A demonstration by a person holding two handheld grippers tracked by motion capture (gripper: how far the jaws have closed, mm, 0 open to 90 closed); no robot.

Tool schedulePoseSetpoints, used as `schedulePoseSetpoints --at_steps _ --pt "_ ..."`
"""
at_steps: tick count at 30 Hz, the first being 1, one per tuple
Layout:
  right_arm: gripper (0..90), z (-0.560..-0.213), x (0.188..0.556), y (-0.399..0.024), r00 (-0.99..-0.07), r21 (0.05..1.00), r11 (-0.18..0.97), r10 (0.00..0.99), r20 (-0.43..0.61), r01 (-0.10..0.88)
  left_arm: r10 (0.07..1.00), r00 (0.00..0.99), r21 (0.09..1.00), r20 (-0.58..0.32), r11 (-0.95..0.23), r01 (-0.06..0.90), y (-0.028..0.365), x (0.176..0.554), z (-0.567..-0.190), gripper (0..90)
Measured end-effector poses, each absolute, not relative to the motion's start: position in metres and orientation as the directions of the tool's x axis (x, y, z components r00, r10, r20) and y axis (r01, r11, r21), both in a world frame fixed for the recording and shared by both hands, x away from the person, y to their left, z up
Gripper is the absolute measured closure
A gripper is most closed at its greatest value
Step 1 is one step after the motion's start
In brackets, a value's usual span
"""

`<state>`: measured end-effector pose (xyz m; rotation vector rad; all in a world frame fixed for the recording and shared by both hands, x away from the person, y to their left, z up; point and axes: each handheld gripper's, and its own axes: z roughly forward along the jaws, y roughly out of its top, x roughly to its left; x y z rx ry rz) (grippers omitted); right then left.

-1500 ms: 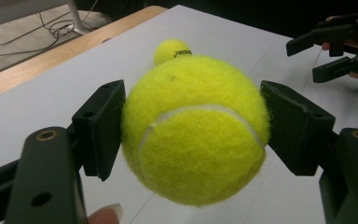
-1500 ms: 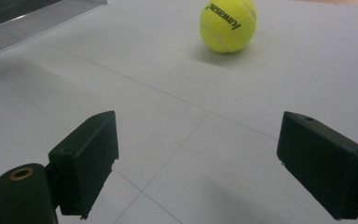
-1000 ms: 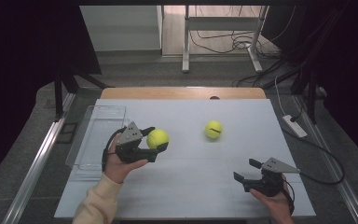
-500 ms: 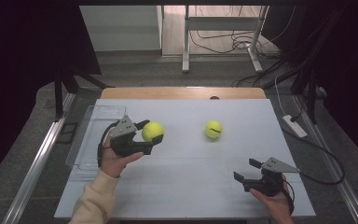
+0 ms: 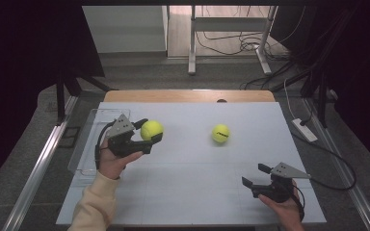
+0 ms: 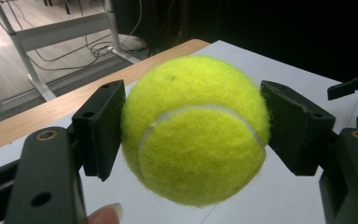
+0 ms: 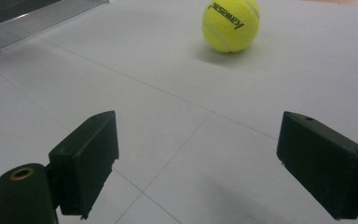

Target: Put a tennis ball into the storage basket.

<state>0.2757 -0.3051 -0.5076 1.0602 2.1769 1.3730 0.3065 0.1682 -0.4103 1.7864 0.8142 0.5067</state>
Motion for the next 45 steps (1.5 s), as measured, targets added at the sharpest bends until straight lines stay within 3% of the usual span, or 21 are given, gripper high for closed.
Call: schedulePoseSetpoints --at_steps 45 --pt "12.8 -0.507 0.276 -0.307 -0.652 0.881 0.247 0.753 0.087 0.403 0.820 0.569 0.936 -0.065 -0.147 0.319 0.219 0.312 -0.412 27.1"
